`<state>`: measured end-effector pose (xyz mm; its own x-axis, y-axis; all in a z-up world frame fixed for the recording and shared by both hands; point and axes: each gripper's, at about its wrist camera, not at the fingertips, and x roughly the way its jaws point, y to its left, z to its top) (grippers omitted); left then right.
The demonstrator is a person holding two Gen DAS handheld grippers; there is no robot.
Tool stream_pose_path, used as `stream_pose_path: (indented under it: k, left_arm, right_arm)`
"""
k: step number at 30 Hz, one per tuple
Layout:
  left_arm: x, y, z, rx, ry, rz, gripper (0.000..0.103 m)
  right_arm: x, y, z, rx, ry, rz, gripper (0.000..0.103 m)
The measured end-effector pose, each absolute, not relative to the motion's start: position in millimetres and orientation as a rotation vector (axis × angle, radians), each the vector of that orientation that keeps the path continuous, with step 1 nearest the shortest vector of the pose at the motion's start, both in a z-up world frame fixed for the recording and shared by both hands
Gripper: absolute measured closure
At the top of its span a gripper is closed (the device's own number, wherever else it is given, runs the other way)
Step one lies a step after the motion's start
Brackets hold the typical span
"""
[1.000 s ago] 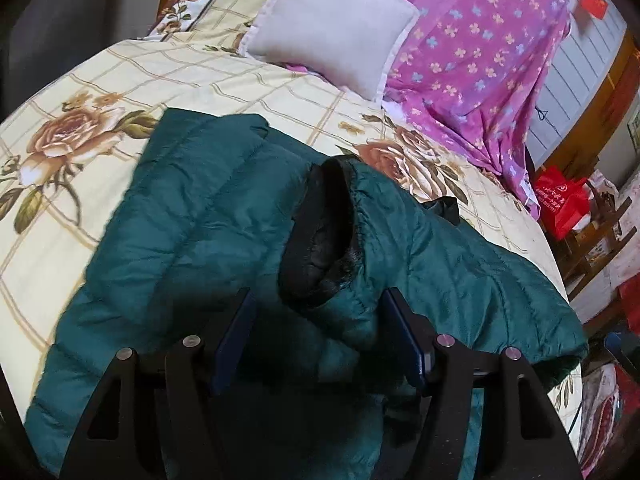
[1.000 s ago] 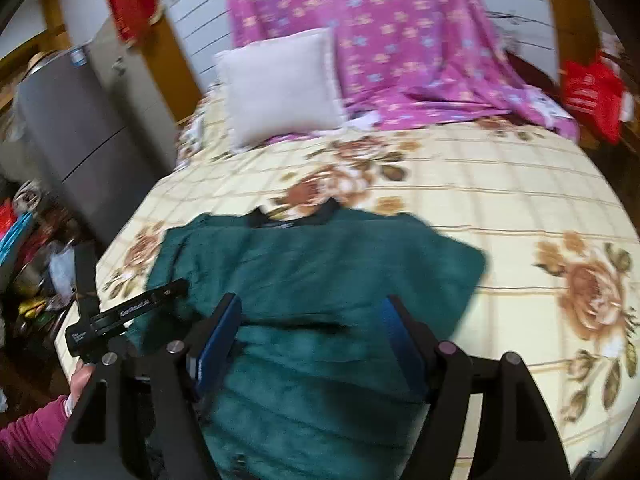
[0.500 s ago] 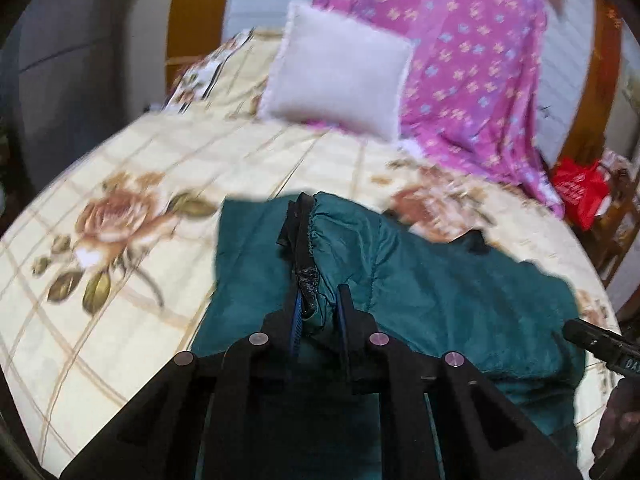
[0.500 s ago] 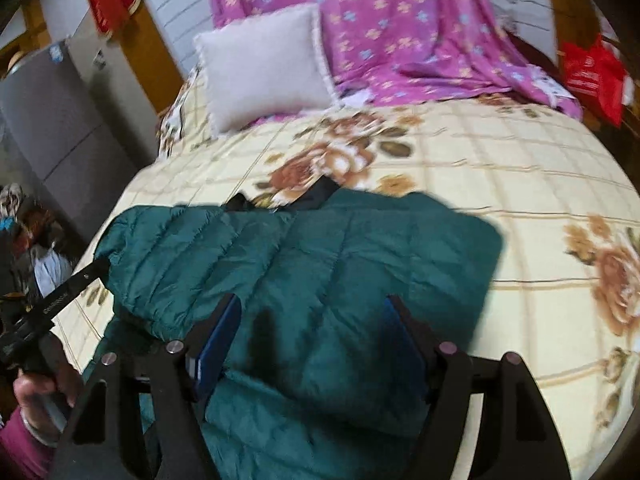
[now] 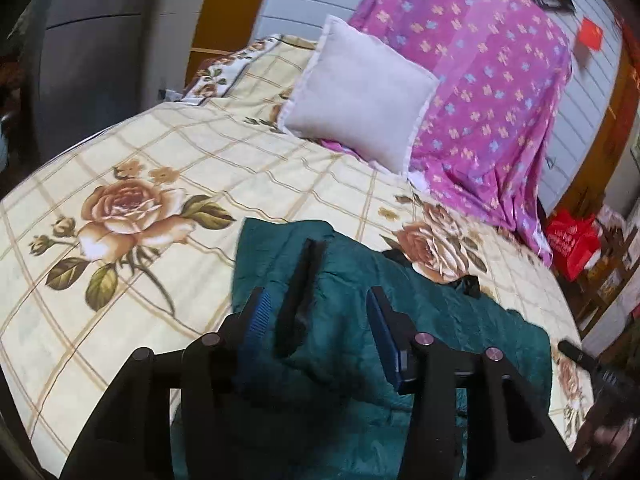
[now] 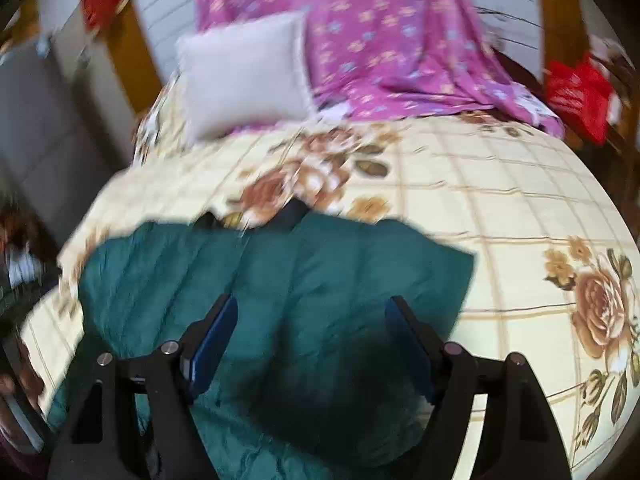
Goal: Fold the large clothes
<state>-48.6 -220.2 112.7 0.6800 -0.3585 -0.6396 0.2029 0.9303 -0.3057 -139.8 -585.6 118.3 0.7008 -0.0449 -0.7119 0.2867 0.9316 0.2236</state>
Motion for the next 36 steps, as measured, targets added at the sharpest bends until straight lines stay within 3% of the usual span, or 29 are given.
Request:
stream_pose_path:
  k: [7, 13, 23, 36]
  left_arm:
    - [-27.1, -260.6, 69.3, -0.038, 0.879, -0.254, 0.073]
    - [-33.3, -268.8, 51.4, 0.046, 0.868, -0.261, 0.07]
    - [-30.5, -265.2, 49.3, 0.01, 0.898, -0.268, 0.07]
    - [-32.2, -264.9, 48.3, -0.001, 0.904, -0.273, 0.07]
  right_arm:
    - [-91.0, -557.5, 83.4, 0.3, 0.851, -0.168, 0.023]
    - [-65.4, -537.2, 42.3, 0.15, 0.93, -0.247, 0.019]
    - [-93.6, -498.2, 85.8, 0.173, 0.841, -0.155, 0.019]
    - [-96.3, -464.8, 44.9, 0.1, 0.938, -0.109, 0.019]
